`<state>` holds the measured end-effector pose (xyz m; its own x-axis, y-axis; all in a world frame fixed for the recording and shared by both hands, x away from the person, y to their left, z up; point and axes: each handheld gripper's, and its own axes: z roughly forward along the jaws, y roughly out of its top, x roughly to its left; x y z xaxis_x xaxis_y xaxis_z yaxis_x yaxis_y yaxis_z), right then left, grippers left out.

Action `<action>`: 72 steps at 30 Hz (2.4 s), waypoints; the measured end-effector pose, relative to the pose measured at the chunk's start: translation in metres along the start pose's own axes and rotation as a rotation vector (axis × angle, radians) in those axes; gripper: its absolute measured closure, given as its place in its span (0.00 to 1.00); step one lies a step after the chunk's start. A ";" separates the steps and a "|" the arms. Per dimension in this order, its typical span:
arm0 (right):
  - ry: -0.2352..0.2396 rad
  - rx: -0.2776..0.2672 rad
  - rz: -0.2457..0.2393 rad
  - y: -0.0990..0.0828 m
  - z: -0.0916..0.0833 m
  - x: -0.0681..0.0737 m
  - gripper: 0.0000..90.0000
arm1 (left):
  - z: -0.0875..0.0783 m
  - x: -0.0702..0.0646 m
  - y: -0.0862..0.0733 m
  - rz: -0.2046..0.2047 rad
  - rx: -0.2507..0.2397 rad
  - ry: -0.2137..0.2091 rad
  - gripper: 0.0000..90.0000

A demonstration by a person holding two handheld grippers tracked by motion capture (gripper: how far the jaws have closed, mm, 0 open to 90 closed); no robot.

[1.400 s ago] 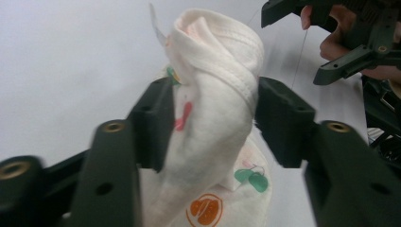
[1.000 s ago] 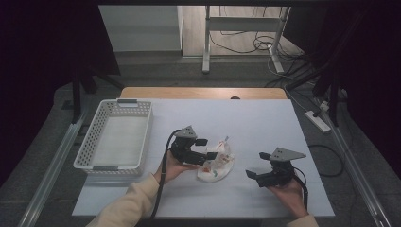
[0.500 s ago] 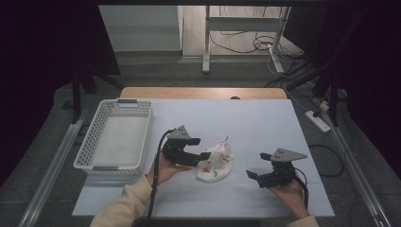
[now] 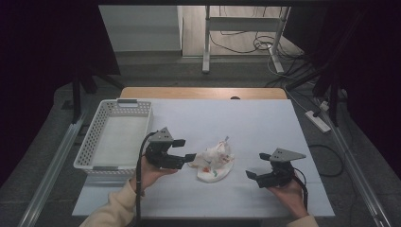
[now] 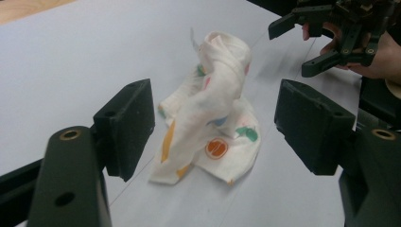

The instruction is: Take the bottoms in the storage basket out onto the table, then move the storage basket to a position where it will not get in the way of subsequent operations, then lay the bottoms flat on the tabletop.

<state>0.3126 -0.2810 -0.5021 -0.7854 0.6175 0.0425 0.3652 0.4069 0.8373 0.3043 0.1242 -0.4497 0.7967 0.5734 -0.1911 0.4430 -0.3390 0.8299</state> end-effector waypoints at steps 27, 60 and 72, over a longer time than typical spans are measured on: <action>-0.002 -0.018 0.002 0.001 -0.001 0.001 0.11 | -0.021 0.011 -0.019 -0.060 -0.017 0.018 0.31; 0.054 -0.064 -0.002 0.054 0.028 0.012 0.22 | -0.011 0.017 -0.018 -0.069 -0.010 -0.012 0.32; 0.082 -0.051 -0.040 0.068 0.046 0.022 0.24 | -0.012 0.015 -0.018 -0.068 -0.012 0.007 0.32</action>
<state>0.3428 -0.2085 -0.4693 -0.8380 0.5433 0.0507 0.3079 0.3940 0.8660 0.3035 0.1480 -0.4613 0.7617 0.6003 -0.2438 0.4915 -0.2902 0.8211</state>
